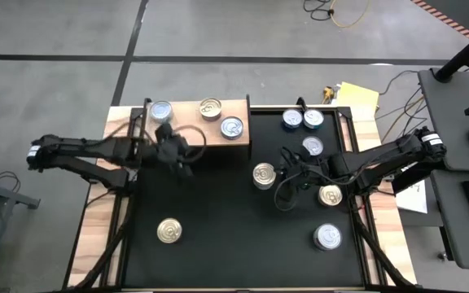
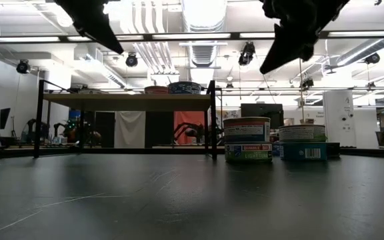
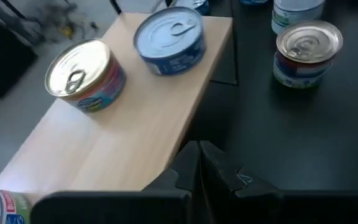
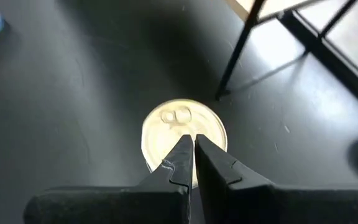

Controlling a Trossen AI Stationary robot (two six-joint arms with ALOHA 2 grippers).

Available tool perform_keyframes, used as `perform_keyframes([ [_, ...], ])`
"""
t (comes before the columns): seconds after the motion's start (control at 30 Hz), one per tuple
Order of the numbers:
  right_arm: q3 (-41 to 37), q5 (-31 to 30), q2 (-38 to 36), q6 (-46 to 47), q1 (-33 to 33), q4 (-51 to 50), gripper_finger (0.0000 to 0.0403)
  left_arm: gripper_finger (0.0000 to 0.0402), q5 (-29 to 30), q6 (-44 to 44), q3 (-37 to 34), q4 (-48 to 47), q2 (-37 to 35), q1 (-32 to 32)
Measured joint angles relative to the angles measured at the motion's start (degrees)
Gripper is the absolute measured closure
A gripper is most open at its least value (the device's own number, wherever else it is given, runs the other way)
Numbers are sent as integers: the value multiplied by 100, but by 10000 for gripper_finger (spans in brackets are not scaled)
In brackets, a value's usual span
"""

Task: Stack canned seafood by type on shelf
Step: Stack the blue/pink tuna can on top of the other blue/pink tuna can on the shelf

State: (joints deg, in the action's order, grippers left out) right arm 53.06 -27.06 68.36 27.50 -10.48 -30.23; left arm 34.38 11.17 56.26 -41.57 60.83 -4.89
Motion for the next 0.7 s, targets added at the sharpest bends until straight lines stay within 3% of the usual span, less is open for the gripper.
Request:
perform_keyframes([
  [0.1,-2,3,0,359,0,-266,393,402,622,289,-126,17,62,-639],
  [0.2,-2,2,0,707,0,-599,393,402,883,461,-160,19,80,-1154],
  [0.4,-4,7,0,1410,0,-1213,393,402,964,696,-160,68,75,-1724],
  [0.7,-4,393,0,2749,0,-2353,393,401,965,1039,-165,66,300,-2067],
])
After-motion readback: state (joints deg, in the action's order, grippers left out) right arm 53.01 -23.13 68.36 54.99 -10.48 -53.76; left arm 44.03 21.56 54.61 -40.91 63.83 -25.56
